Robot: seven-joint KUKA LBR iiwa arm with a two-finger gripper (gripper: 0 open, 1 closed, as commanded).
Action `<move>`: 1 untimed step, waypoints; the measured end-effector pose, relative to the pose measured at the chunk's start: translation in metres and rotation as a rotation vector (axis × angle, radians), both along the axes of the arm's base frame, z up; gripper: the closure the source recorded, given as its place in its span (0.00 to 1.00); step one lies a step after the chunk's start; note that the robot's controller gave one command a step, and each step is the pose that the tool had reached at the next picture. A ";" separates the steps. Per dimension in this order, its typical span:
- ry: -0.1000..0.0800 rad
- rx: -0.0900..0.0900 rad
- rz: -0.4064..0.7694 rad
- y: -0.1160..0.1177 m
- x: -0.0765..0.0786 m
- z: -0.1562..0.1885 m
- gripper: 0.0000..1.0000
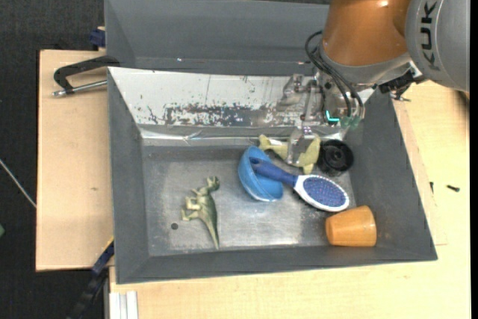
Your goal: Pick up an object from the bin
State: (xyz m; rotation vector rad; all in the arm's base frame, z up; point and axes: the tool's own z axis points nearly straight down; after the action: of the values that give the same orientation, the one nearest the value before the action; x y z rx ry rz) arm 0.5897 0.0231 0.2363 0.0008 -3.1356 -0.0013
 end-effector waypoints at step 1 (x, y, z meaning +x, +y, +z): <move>-0.017 0.004 -0.008 -0.049 -0.013 -0.163 0.00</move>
Offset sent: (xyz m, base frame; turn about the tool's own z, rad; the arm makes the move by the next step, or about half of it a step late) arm -0.0166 -0.0514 -0.1663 0.0080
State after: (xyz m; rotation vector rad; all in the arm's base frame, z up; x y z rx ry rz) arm 0.5769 -0.0260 0.0730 -0.0121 -3.1528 -0.0076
